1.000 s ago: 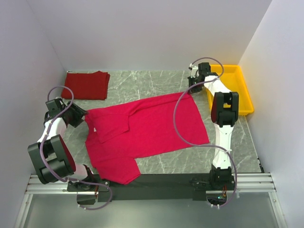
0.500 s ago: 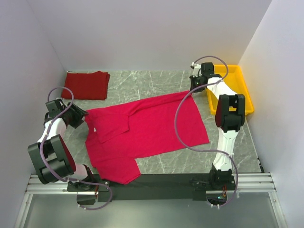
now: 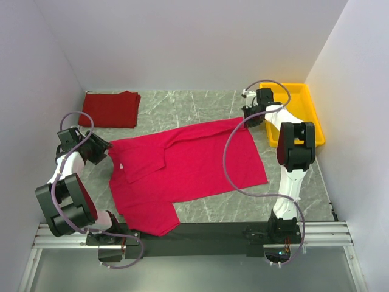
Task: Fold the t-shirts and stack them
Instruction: Fold the tshirt
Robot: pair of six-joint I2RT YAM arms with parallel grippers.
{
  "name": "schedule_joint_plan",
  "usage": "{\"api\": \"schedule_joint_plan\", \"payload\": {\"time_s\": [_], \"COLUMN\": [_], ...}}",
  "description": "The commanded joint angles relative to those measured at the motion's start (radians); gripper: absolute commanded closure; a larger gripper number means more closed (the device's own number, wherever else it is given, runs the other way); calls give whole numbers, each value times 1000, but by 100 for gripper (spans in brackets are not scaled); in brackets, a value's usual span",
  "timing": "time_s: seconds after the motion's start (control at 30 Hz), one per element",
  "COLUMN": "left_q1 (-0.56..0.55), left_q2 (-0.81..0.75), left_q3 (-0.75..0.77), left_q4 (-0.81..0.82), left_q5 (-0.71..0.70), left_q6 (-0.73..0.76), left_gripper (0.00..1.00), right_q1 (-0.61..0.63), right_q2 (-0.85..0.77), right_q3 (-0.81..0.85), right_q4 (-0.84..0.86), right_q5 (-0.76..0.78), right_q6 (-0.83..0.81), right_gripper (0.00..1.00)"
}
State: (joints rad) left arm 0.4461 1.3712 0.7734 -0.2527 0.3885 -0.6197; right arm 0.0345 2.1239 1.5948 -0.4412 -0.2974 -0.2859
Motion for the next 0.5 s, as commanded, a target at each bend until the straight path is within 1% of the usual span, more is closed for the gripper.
{"api": "schedule_joint_plan", "payload": {"time_s": [0.0, 0.07, 0.1, 0.13, 0.17, 0.2, 0.27, 0.3, 0.37, 0.47], "left_q1": [8, 8, 9, 8, 9, 11, 12, 13, 14, 14], "left_q2": [-32, -34, -34, -34, -35, -38, -44, -47, -58, -72], "left_q3": [1, 3, 3, 6, 7, 9, 10, 10, 4, 3], "left_q4": [9, 7, 6, 1, 0, -3, -6, -8, -5, -6], "left_q5": [24, 24, 26, 26, 26, 26, 26, 27, 29, 27], "left_q6": [29, 31, 32, 34, 35, 38, 43, 46, 49, 55], "left_gripper": [39, 39, 39, 39, 39, 39, 39, 39, 39, 38], "right_q1": [-13, -15, -16, -16, -18, -18, -24, -24, -22, -24], "right_q2": [-90, -100, -105, -108, -114, -139, -171, -208, -226, -211], "right_q3": [-13, -32, -23, -21, -25, -36, -59, -65, -59, -7], "right_q4": [38, 51, 33, 19, 12, 15, 15, 22, 16, -28], "right_q5": [30, 53, 55, 58, 64, 87, 80, 58, 35, -46], "right_q6": [-55, -73, -82, -87, -91, -94, -99, -99, -95, -78], "right_gripper": [98, 93, 88, 85, 80, 70, 63, 56, 53, 52]}}
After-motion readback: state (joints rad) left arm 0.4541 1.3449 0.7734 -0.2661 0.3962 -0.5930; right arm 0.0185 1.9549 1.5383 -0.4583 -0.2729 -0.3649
